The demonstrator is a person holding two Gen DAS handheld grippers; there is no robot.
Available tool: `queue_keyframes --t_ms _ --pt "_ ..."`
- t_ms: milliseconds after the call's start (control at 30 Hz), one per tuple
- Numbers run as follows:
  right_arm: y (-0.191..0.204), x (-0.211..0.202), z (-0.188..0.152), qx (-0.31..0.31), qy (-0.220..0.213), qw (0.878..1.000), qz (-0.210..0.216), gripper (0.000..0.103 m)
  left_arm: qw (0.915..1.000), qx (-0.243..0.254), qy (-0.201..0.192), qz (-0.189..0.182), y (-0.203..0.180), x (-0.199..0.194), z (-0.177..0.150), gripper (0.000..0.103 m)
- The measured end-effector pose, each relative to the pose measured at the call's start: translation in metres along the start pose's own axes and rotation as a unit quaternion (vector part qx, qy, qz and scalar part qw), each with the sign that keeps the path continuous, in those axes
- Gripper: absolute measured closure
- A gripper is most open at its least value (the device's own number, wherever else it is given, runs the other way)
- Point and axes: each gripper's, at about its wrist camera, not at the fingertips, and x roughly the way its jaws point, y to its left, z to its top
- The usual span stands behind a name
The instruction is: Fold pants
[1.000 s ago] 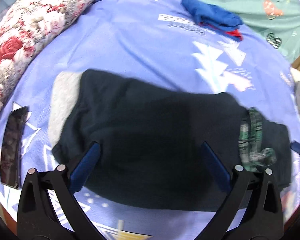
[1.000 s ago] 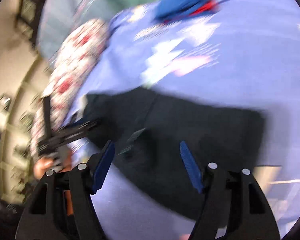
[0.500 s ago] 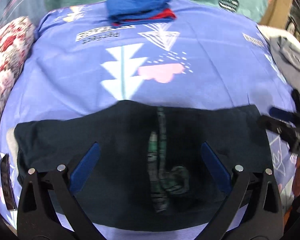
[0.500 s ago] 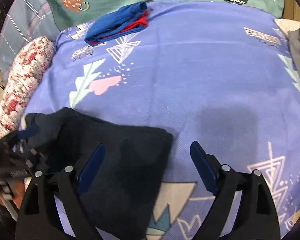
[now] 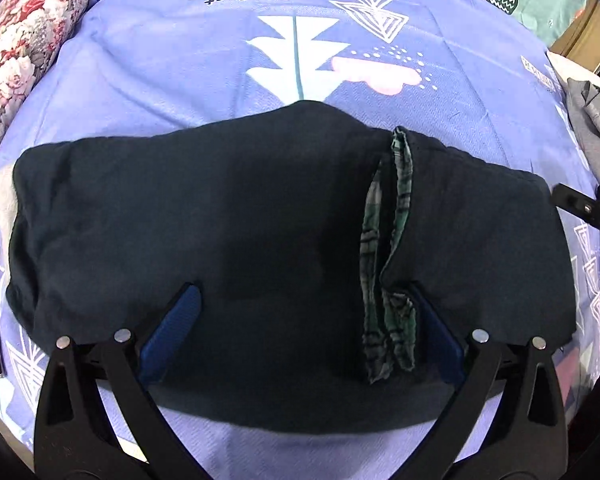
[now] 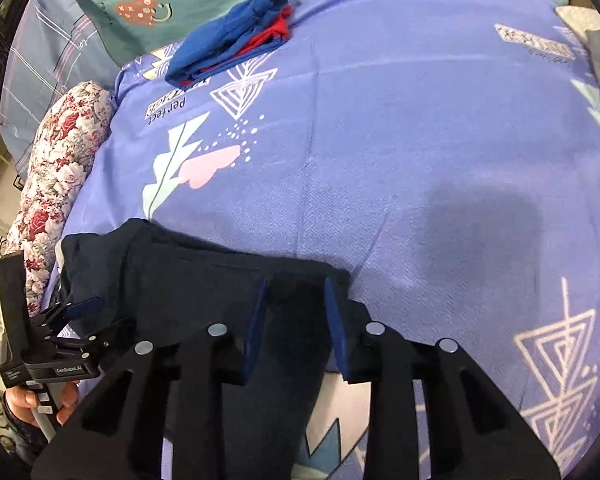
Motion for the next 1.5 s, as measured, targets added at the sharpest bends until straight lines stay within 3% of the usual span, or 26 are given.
queue_keyframes --t_ms 100,200,300,433,500,567,733,800,833,933,1033,1100,1233,1400,1500 --pt "0.011 -0.019 -0.014 -0.022 -0.002 0.998 0.055 0.072 0.9999 -0.011 -0.001 -0.012 0.006 -0.005 -0.004 0.002" --pt "0.022 -0.023 -0.034 -0.044 0.034 0.994 0.094 0.072 0.9999 -0.009 -0.001 -0.008 0.005 -0.005 -0.006 0.002" --pt "0.027 -0.011 -0.057 -0.079 0.079 0.992 0.066 0.072 1.0000 -0.003 -0.004 -0.008 0.004 -0.001 -0.007 0.002" --pt "0.026 -0.011 -0.060 -0.066 0.074 0.993 0.064 0.071 1.0000 -0.004 0.002 0.000 0.000 -0.004 -0.005 0.002" --pt "0.029 -0.025 -0.056 -0.065 0.050 0.994 0.078 0.062 0.9998 -0.012 0.004 -0.013 0.003 -0.012 -0.002 0.002" --pt "0.034 -0.038 -0.053 -0.072 0.024 0.993 0.096 0.040 0.9995 -0.020 -0.005 -0.023 0.011 -0.020 0.001 0.002" --pt "0.033 -0.008 -0.064 -0.094 0.072 0.992 0.031 0.035 0.9959 -0.077 -0.003 -0.047 0.045 -0.038 -0.003 0.002" --pt "0.033 -0.012 -0.065 -0.089 0.062 0.993 0.036 0.031 0.9926 -0.082 -0.047 -0.077 0.061 -0.067 -0.006 0.002" --pt "0.033 -0.015 -0.062 -0.079 0.057 0.994 0.048 0.028 0.9925 -0.080 -0.060 -0.071 0.067 -0.076 -0.007 0.002" --pt "0.024 -0.025 -0.054 -0.040 0.026 0.997 0.064 0.028 0.9897 -0.100 -0.102 -0.007 0.104 -0.101 -0.008 0.002" --pt "0.019 -0.035 -0.048 -0.018 0.000 0.998 0.067 0.028 0.9828 -0.154 -0.096 0.035 0.148 -0.094 -0.013 0.002" --pt "0.015 -0.038 -0.045 -0.002 -0.007 0.997 0.072 0.026 0.9820 -0.170 -0.073 0.038 0.168 -0.085 -0.020 0.002" --pt "0.012 -0.044 -0.047 0.001 -0.012 0.998 0.065 0.026 0.9790 -0.196 -0.052 -0.019 0.190 -0.074 -0.043 0.002" --pt "0.007 -0.041 -0.042 0.031 -0.015 0.997 0.068 0.026 0.9650 -0.237 -0.040 -0.105 0.203 -0.062 -0.053 0.003" --pt "0.016 -0.037 -0.042 0.027 -0.012 0.997 0.073 0.026 0.9596 -0.253 -0.035 -0.117 0.204 -0.051 -0.050 0.003"
